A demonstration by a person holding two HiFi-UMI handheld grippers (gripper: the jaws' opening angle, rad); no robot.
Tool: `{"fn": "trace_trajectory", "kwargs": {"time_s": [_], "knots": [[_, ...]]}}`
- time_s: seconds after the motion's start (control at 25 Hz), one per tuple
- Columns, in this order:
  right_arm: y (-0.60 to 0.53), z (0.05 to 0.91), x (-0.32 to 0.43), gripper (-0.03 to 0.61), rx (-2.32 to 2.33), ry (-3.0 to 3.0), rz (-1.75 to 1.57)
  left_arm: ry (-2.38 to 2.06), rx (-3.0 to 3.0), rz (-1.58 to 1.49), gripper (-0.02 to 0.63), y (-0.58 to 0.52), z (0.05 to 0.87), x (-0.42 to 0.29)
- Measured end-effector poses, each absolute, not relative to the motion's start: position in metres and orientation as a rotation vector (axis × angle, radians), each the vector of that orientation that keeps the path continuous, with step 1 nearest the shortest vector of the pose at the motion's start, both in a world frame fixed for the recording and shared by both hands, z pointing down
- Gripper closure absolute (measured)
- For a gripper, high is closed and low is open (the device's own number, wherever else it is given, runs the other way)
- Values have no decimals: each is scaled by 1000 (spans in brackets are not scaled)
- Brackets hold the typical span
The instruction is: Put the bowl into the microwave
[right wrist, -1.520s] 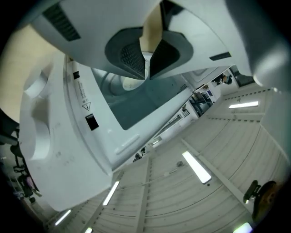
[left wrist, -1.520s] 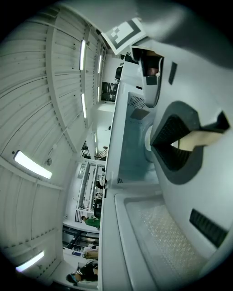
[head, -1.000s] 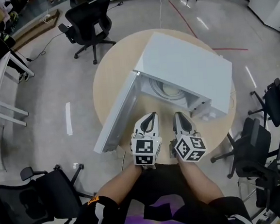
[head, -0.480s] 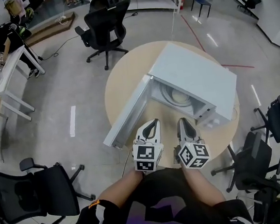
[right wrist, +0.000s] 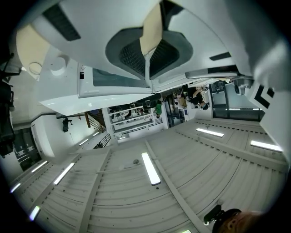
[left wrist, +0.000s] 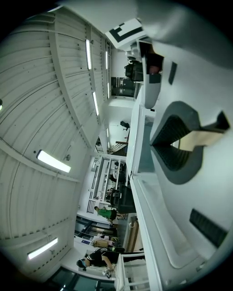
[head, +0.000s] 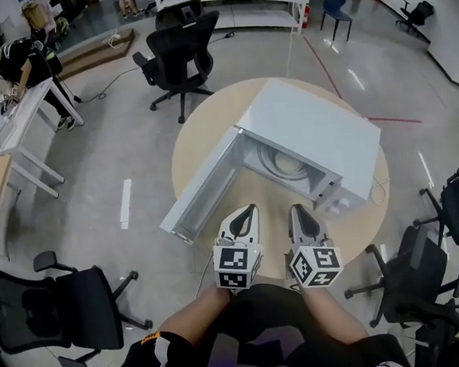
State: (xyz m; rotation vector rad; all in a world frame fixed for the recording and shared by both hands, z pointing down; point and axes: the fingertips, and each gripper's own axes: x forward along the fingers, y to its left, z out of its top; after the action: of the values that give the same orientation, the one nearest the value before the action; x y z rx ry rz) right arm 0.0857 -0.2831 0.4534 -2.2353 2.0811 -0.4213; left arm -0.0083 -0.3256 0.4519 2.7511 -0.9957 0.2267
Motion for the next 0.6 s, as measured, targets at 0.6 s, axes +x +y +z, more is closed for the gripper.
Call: {"fn": "trace_trajectory", "kwargs": {"time_s": [0.6], "knots": [[-171,447,106,536,-2125,2328,-330,-1103,2747,222,568,-198,441,31]]}}
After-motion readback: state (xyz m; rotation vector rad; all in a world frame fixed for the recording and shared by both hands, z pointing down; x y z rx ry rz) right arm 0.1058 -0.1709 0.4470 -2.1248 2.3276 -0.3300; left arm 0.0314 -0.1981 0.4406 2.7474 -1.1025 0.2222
